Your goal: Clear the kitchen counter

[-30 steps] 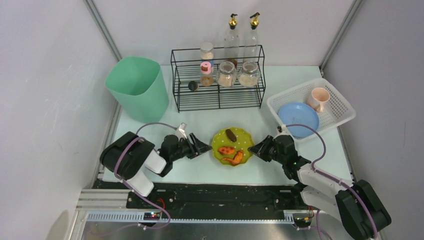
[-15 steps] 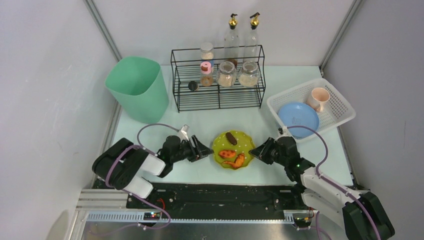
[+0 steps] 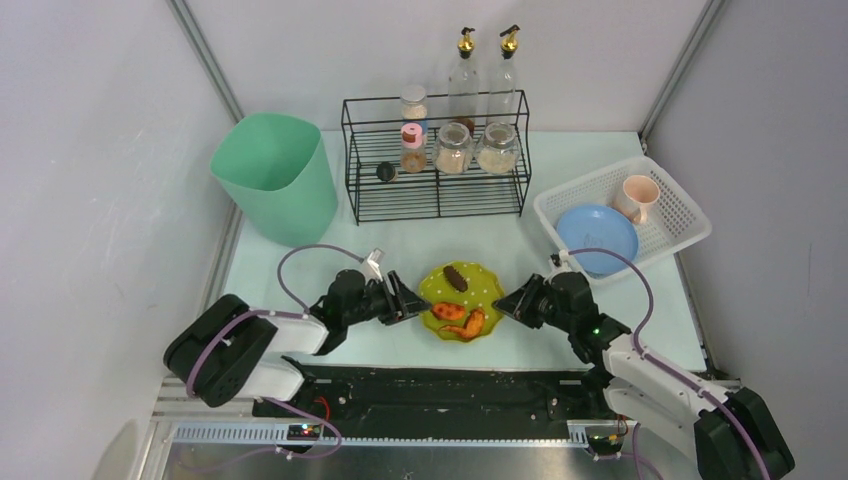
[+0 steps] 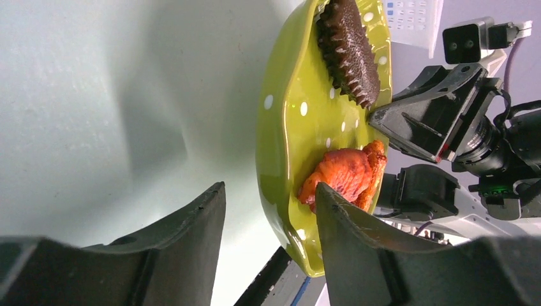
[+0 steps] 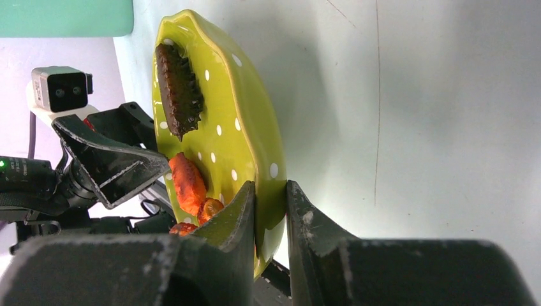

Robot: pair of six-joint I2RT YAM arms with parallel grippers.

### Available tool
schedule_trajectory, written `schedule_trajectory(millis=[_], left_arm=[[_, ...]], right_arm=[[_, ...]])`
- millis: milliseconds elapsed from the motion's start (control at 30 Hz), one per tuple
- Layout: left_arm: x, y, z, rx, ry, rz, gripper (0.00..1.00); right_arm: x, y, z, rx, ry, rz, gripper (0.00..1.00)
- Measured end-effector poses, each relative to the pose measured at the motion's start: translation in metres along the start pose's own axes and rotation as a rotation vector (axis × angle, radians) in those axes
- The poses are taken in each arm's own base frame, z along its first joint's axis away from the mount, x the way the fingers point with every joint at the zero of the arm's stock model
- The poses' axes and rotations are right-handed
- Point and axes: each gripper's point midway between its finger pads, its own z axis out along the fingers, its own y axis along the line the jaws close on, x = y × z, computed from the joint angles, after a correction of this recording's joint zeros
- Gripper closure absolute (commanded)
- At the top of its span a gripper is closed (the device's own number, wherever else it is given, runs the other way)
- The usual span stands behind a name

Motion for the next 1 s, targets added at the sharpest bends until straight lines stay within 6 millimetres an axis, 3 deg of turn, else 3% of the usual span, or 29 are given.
schedule_trajectory(millis=[833,1000], left_arm=[[-0.019,-0.027,-0.015,0.002,-0.069,0.033,0.46],[-0.017,-0.028,-0.015,0.000,-0.060,0.039,0.58]], right_arm=[[0.004,0.020,-0.012,-0.060,0.006,-0.020,1.00],[0.006,0.025,-0.013,-0.071,0.013,-0.016,1.00]])
